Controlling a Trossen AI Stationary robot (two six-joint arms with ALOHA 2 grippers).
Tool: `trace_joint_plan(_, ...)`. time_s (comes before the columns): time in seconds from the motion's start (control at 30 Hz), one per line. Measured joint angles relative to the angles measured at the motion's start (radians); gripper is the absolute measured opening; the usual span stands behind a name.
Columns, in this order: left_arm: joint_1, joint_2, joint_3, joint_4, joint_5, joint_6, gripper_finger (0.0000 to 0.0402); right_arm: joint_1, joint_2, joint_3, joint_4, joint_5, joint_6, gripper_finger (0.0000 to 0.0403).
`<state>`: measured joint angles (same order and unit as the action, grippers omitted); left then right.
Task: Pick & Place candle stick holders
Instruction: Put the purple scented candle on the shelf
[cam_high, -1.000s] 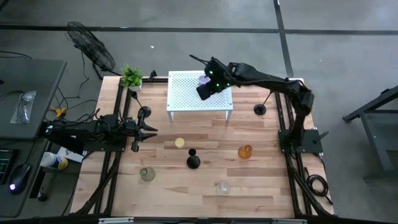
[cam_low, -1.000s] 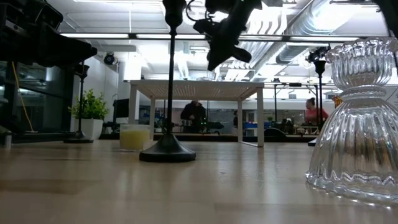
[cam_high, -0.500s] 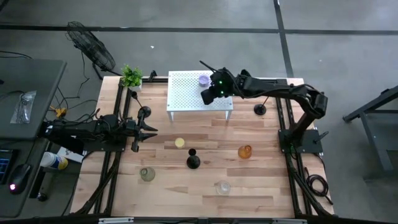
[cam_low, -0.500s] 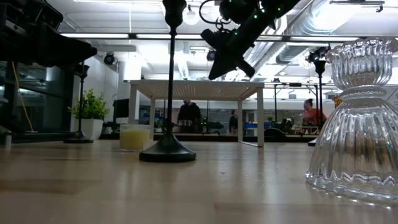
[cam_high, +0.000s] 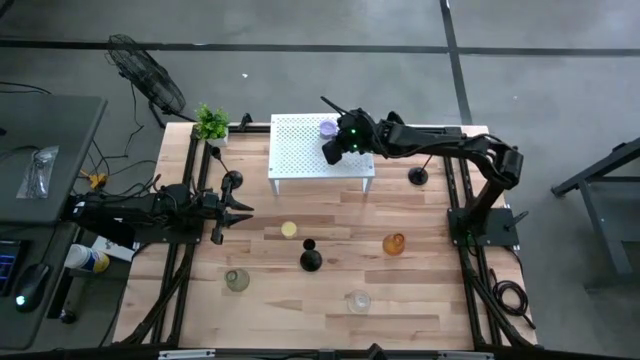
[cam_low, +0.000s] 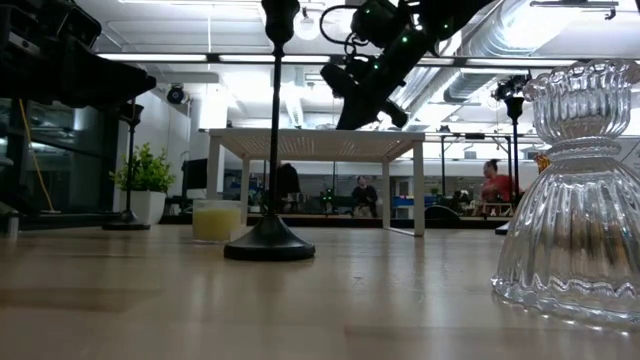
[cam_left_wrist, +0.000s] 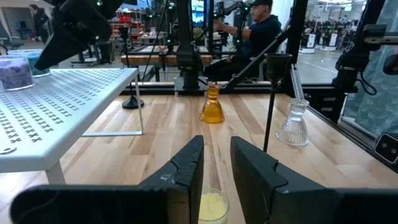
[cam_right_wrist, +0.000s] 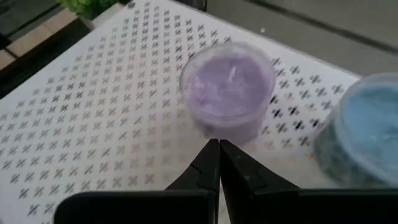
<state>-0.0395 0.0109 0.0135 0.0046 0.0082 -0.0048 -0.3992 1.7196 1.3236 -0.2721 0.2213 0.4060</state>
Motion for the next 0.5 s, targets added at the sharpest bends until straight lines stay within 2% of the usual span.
trace_joint_plan(0.5, 0.000, 0.000, 0.000, 0.000, 0.001, 0.000, 0.0077, 0.003, 0.056, 0.001, 0.123, 0.016, -0.018, 0.0002)
